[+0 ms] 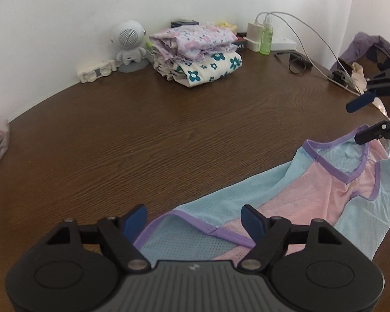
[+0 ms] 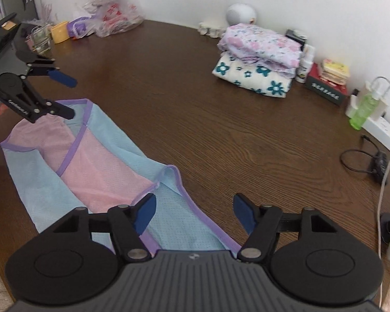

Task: Fold clothes
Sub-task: 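Grasp the strip's two ends with both grippers and pull them apart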

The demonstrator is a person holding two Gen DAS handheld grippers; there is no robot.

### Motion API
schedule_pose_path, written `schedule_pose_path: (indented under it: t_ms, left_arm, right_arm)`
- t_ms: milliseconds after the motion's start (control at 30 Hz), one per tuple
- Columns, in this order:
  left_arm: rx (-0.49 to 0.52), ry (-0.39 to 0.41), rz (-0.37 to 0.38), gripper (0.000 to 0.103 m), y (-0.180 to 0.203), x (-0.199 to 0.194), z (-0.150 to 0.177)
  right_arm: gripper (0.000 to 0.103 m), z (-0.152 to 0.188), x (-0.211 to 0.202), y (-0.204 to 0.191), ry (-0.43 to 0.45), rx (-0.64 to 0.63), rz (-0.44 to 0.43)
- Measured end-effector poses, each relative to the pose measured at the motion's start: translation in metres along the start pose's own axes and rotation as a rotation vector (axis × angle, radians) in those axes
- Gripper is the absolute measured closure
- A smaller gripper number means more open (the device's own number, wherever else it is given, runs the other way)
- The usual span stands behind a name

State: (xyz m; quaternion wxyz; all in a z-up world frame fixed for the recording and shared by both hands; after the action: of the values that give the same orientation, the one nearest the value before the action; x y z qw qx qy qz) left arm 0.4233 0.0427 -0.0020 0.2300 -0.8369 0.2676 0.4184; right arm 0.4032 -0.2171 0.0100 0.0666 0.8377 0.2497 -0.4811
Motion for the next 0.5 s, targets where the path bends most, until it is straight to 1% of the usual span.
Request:
schedule_pose_path:
  t_ms: [33, 100, 133, 200, 267, 300, 333, 367, 400, 433, 500]
  left_arm:
    - [0.009, -0.015, 0.013, 0.033, -0.001, 0.006, -0.001]
    - [0.025, -0.043, 0.048, 0.037, -0.003, 0.016, -0.004]
    - [0.036, -0.051, 0.062, 0.038, -0.003, 0.02, -0.004]
    - [0.062, -0.07, 0.08, 0.039, -0.005, 0.025, -0.003]
    - [0.084, -0.088, 0.093, 0.042, -0.007, 0.029, -0.003]
    - [0.089, -0.097, 0.1, 0.044, -0.009, 0.031, -0.002]
    - [0.086, -0.106, 0.108, 0.049, -0.011, 0.032, -0.002]
    - [0.083, -0.114, 0.116, 0.052, -0.013, 0.034, -0.001]
    - [0.077, -0.118, 0.128, 0.057, -0.016, 0.035, -0.001]
    - [0.065, -0.115, 0.144, 0.059, -0.018, 0.035, 0.0]
    - [0.044, -0.109, 0.174, 0.06, -0.023, 0.035, 0.0]
  right_arm:
    - [0.042, -0.004, 0.007, -0.001, -0.024, -0.007, -0.01]
    - [0.049, -0.012, 0.022, -0.002, -0.072, -0.021, -0.029]
    - [0.05, -0.016, 0.03, -0.003, -0.096, -0.028, -0.038]
    - [0.05, -0.023, 0.038, -0.002, -0.123, -0.004, -0.09]
    - [0.05, -0.031, 0.046, -0.002, -0.142, 0.024, -0.143]
    - [0.05, -0.035, 0.049, -0.003, -0.151, 0.035, -0.166]
    - [0.05, -0.039, 0.053, -0.004, -0.16, 0.047, -0.19]
    - [0.05, -0.041, 0.058, -0.006, -0.173, 0.037, -0.187]
    - [0.053, -0.043, 0.064, -0.007, -0.187, 0.027, -0.184]
    - [0.056, -0.044, 0.07, -0.009, -0.208, 0.02, -0.186]
    - [0.065, -0.045, 0.079, -0.01, -0.239, 0.021, -0.191]
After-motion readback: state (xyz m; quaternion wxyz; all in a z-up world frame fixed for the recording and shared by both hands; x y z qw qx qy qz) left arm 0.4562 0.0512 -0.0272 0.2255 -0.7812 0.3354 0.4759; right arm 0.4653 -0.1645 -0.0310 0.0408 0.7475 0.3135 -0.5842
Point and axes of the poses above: each gripper's, at about its wrist camera, not at the fingertips, and x roughly the way its jaws point, y to its right, z to its underside, the point moved 6 cm from there along x, roughly the way its jaws point, and after that the axes turned 12 degrees about x, right-handed, at the moved point
